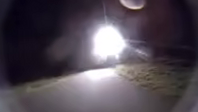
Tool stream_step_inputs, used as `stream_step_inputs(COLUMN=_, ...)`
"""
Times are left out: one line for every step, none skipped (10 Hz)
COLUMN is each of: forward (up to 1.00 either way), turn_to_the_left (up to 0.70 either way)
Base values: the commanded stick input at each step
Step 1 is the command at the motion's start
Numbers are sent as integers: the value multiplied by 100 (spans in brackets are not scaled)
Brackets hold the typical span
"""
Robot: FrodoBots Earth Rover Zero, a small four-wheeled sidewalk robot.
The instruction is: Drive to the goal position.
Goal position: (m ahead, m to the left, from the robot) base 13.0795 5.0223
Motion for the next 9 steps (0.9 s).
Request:
stream_step_inputs(forward=85, turn_to_the_left=0)
stream_step_inputs(forward=85, turn_to_the_left=0)
stream_step_inputs(forward=85, turn_to_the_left=0)
stream_step_inputs(forward=85, turn_to_the_left=0)
stream_step_inputs(forward=85, turn_to_the_left=0)
stream_step_inputs(forward=85, turn_to_the_left=0)
stream_step_inputs(forward=85, turn_to_the_left=0)
stream_step_inputs(forward=85, turn_to_the_left=0)
stream_step_inputs(forward=85, turn_to_the_left=0)
